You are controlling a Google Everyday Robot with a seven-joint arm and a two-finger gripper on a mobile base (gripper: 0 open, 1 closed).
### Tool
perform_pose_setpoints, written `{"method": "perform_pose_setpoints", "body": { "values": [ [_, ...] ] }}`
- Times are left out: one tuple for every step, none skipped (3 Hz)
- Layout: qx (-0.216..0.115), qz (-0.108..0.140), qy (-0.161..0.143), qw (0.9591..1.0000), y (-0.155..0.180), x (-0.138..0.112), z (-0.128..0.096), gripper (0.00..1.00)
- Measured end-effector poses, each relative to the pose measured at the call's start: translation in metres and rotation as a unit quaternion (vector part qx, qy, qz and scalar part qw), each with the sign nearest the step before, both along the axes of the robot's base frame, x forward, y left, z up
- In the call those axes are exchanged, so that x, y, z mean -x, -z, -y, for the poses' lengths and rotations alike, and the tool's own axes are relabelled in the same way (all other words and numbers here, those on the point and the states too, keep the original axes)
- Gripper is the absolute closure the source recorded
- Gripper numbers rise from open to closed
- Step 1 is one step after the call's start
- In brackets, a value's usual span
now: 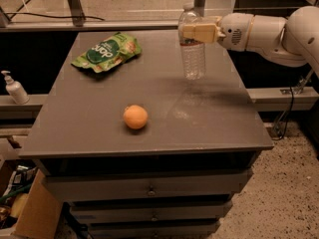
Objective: Place water bottle upright
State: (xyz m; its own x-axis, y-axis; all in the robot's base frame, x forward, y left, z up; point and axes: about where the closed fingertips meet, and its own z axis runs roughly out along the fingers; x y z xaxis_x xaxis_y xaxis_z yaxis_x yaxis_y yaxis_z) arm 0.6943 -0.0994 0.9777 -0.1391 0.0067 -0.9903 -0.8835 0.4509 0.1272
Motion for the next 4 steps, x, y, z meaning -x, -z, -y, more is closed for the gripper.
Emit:
{"method": "perform_pose_setpoints", "body": {
  "values": [
    [-0.008, 0.047, -0.006, 0.9988, -0.002, 0.001, -0.001, 1.0],
    [-0.018, 0.075, -0.01, 0.997, -0.003, 0.002, -0.001, 1.0],
    [-0.038, 0.082, -0.018, 0.9957, 0.004, 0.002, -0.002, 1.0],
    [-0.056, 0.088, -0.023, 0.9943, 0.012, 0.0, -0.003, 1.0]
  ]
}}
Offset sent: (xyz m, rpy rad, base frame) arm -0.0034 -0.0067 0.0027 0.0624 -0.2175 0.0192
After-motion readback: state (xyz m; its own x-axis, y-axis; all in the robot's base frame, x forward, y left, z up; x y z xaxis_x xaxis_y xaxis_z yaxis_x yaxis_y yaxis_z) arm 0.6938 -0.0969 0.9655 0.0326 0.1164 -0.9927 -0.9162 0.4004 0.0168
